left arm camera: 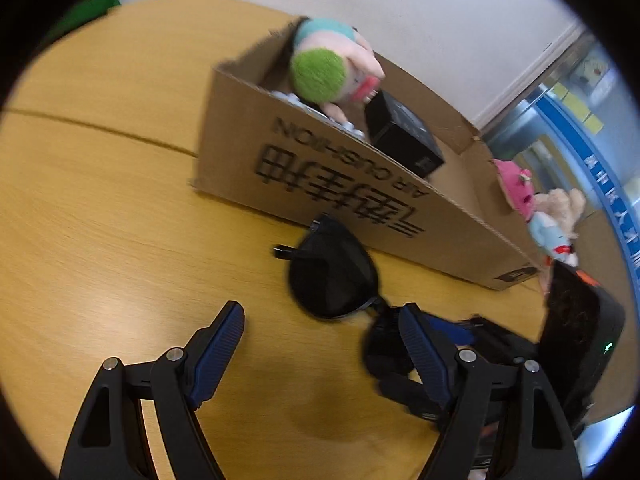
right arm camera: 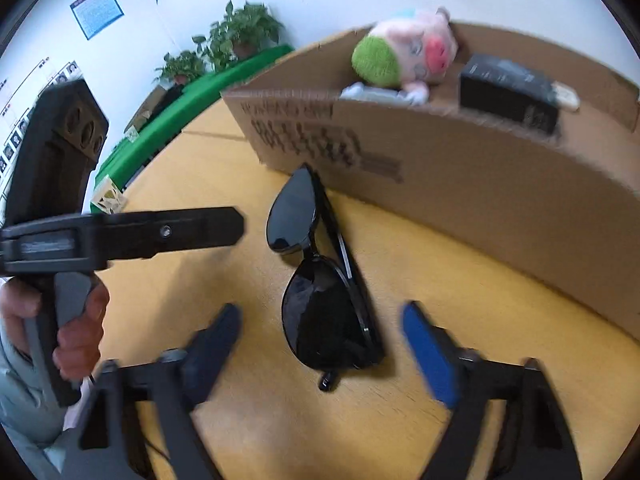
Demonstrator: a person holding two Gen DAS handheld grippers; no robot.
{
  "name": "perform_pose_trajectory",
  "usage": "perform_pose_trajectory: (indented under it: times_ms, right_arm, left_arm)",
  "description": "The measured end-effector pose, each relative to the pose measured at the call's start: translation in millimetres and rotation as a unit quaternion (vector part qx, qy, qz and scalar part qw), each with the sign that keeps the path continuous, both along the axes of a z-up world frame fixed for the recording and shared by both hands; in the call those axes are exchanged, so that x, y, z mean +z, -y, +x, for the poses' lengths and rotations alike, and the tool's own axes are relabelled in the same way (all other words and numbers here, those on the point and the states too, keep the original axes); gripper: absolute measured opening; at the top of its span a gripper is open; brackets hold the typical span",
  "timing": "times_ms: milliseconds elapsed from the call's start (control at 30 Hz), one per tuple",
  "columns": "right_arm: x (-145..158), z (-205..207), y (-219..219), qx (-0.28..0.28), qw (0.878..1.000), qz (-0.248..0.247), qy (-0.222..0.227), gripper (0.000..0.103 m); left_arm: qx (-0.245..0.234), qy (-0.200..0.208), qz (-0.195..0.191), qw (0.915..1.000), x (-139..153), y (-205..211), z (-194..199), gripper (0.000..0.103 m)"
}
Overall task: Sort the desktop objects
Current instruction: 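Move the left gripper to the black sunglasses and grasp them, then lift and carry the sunglasses with the left gripper into the box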
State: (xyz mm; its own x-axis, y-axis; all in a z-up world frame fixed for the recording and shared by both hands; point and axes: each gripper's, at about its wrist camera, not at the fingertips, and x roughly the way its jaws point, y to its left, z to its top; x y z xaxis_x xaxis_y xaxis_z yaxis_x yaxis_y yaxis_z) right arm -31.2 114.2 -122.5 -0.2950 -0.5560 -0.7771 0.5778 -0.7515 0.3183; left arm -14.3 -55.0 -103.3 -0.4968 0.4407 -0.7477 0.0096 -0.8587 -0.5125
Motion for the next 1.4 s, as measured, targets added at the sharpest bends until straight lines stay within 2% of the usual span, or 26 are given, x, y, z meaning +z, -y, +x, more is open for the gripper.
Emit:
perform_pose_trajectory:
  times_ms: [33,133,200,233,267,367,467,600,667,700,733,800,1100,1167,1400]
  right_arm:
    - [-0.7,1.2,3.6,0.000,1.000,0.005,-0.006,0.058]
    - [-2.4,8.2,7.1,0.008,1.000,0.006,-0.007,0.045]
    - [-4.3,11.7,7.7,0.005,1.000,0.008,-0.009,0.042]
    - [-5.3,13.3,8.8,0.006,1.000,0.008,-0.009,0.036]
    - [-6.5,14.3,9.4,0.007,1.000,0.007,-0.007,0.036]
    - [-8.2,15.8,10.2,0.003,1.000,0.002,-0.006,0.036]
    - [-10.7,16.7,6.3,-0.002,1.000,-0.008,-0.002,0.034]
    - [-7.1,17.4,5.0,-0.009,1.000,-0.027,0.000,0.034]
    - [-2.6,19.4,1.5,-0.014,0.999,-0.035,-0.004,0.034]
    - [0.5,19.8,-0.5,-0.017,0.999,-0.042,-0.002,0.031]
    - [3.8,20.1,-2.7,-0.018,0.999,-0.049,-0.005,0.022]
    - [15.5,28.5,-7.6,-0.021,0.998,-0.058,-0.015,0.022]
    - [61.7,27.0,-35.3,-0.066,0.992,-0.082,-0.067,0.021]
    - [73.1,23.4,-43.8,-0.079,0.991,-0.082,-0.071,0.021]
    - [126.3,7.4,-84.5,-0.121,0.981,-0.077,-0.129,0.021]
  left_arm:
    - [-0.001,0.012,0.015,0.9998,-4.4,-2.1,-3.4,0.079]
    - [-0.015,0.031,0.035,0.9988,-12.3,-11.7,-8.7,0.076]
    - [-0.030,0.032,0.034,0.9984,-11.7,-19.7,-8.9,0.068]
    - [-0.040,0.037,0.038,0.9978,-13.4,-24.4,-9.5,0.057]
    - [-0.048,0.041,0.039,0.9972,-14.7,-29.1,-10.2,0.046]
    - [-0.047,0.038,0.008,0.9981,-11.6,-34.7,-10.6,0.039]
    - [-0.039,0.041,0.015,0.9983,-11.3,-31.7,-6.6,0.036]
    - [-0.038,0.013,-0.019,0.9990,1.7,-37.3,2.9,0.031]
    - [-0.042,-0.003,-0.026,0.9988,11.9,-39.9,6.0,0.020]
    - [-0.045,-0.009,-0.023,0.9987,16.6,-41.4,5.3,0.019]
    - [-0.050,-0.012,-0.032,0.9981,22.0,-44.0,5.5,0.019]
    - [-0.056,-0.025,-0.046,0.9970,33.8,-51.1,4.8,0.019]
    - [-0.089,-0.073,-0.056,0.9918,83.5,-79.9,-4.5,0.019]
    - [-0.101,-0.087,-0.057,0.9895,95.5,-89.8,-9.6,0.019]
    - [-0.151,-0.145,-0.062,0.9759,151.7,-129.7,-40.4,0.019]
